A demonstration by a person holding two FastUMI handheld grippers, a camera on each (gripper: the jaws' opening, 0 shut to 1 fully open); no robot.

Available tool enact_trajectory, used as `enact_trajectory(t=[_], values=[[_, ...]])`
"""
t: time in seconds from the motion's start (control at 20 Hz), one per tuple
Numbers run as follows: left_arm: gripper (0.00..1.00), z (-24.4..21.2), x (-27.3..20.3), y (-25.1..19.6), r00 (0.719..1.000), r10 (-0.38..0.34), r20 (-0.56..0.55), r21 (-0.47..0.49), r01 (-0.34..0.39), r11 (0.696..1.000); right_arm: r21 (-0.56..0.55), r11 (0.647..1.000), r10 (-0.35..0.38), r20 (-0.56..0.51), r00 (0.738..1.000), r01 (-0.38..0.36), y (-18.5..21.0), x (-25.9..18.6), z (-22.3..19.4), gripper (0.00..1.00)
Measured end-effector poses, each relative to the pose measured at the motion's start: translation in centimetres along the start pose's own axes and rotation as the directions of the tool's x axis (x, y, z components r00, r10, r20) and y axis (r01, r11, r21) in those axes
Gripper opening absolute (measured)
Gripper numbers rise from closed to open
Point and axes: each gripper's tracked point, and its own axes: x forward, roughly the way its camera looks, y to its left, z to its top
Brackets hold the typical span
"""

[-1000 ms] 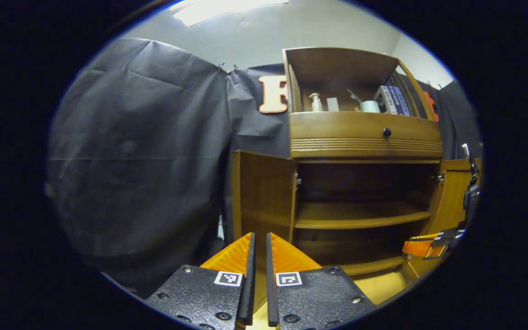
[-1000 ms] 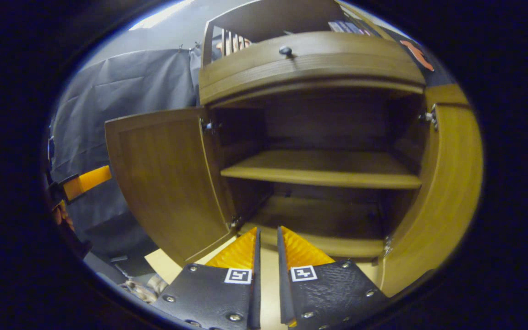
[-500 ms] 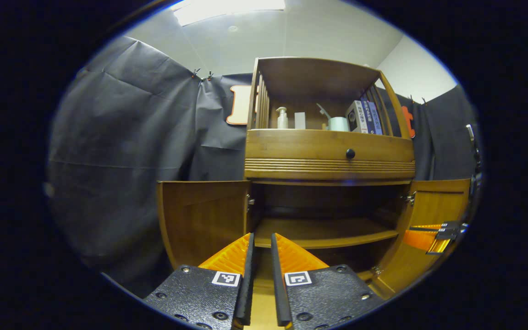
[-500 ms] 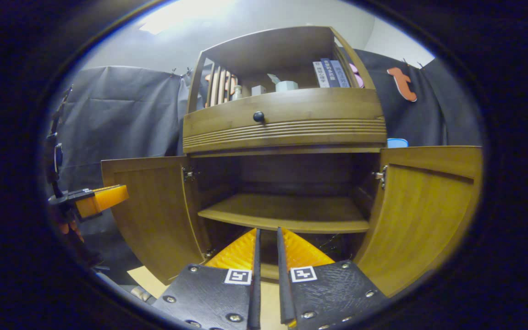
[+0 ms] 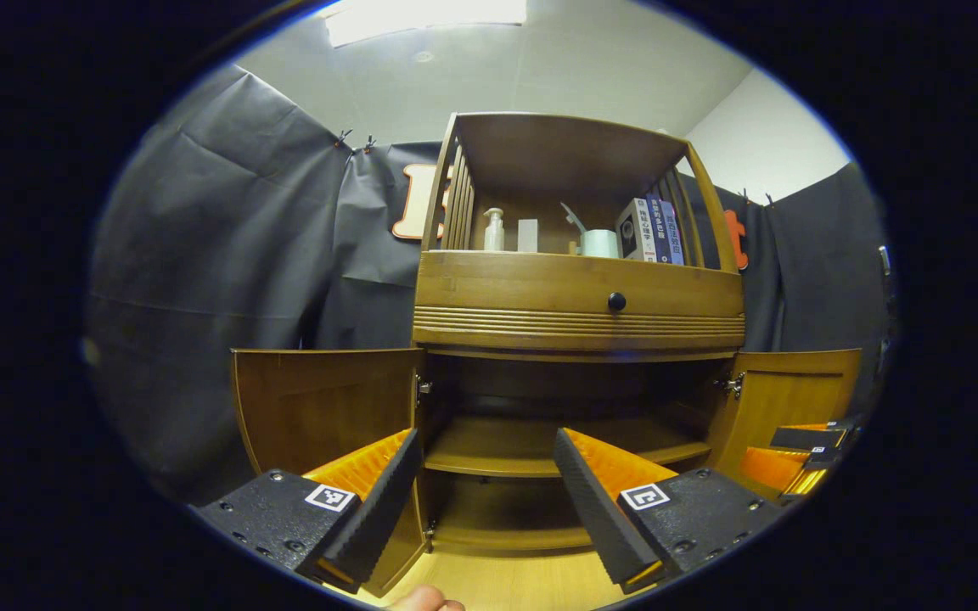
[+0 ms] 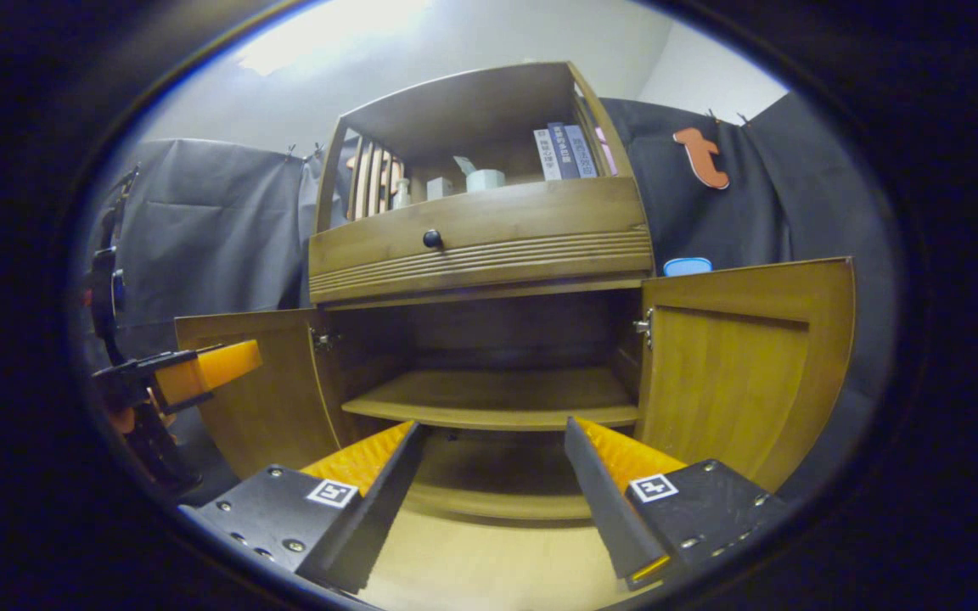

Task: Open the right door of the double-door shoe cabinet with the right hand, and open the left door with the left hand.

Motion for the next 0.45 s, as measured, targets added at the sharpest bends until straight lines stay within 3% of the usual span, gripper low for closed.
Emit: enact_trajectory(t=[0.45], values=[[0.93, 0.2, -0.6, -0.6, 0.999, -0.045, -0.005, 0.011, 0.045, 0.999, -0.08, 0.996, -0.027, 0.057, 0.998, 0.032, 0.8, -1.9, 1.4, 0.97]])
